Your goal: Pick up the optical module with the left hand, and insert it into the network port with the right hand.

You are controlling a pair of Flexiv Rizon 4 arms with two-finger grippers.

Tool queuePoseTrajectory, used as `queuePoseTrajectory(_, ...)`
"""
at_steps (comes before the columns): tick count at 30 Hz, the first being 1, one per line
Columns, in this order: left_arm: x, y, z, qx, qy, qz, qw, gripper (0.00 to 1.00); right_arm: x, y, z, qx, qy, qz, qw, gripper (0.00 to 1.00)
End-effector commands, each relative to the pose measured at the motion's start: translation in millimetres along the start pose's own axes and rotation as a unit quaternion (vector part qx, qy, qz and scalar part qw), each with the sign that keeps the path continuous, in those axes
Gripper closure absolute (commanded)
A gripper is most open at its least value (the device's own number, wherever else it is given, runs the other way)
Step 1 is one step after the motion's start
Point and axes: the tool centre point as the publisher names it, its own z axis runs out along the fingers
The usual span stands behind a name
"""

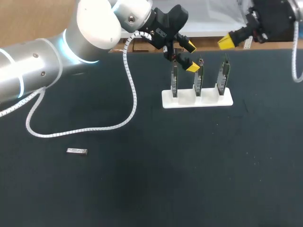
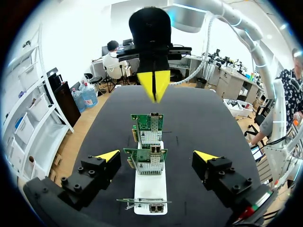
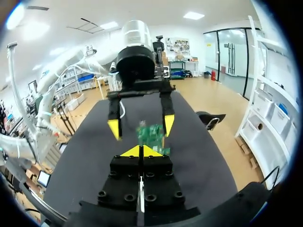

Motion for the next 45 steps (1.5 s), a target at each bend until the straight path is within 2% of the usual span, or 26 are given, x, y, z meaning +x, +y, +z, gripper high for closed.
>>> queuePoseTrajectory(1,0.2,1.3,1,0.001,0.0,0.001,1.0,0.0,5,2,-15,-0.01,-0.002,0.0,1.0,1.0)
queuePoseTrajectory(7,0.2,1.3,1,0.001,0.0,0.001,1.0,0.0,18,0,-19,-0.021,0.0,0.0,1.0,1.0)
queuePoseTrajectory(14,0.2,1.3,1,0.001,0.0,0.001,1.0,0.0,31,-2,-28,-0.012,0.007,0.001,1.0,1.0)
queuePoseTrajectory(31,0.2,1.3,1,0.001,0.0,0.001,1.0,0.0,38,-2,-37,-0.026,0.007,0.001,1.0,1.0)
queuePoseTrajectory(32,0.2,1.3,1,0.001,0.0,0.001,1.0,0.0,38,-2,-36,-0.006,0.014,0.001,1.0,0.73)
queuePoseTrajectory(33,0.2,1.3,1,0.001,0.0,0.001,1.0,0.0,38,-2,-36,-0.006,0.014,0.001,1.0,0.0)
queuePoseTrajectory(45,0.2,1.3,1,0.001,0.0,0.001,1.0,0.0,38,-2,-36,-0.006,0.014,0.001,1.0,0.0)
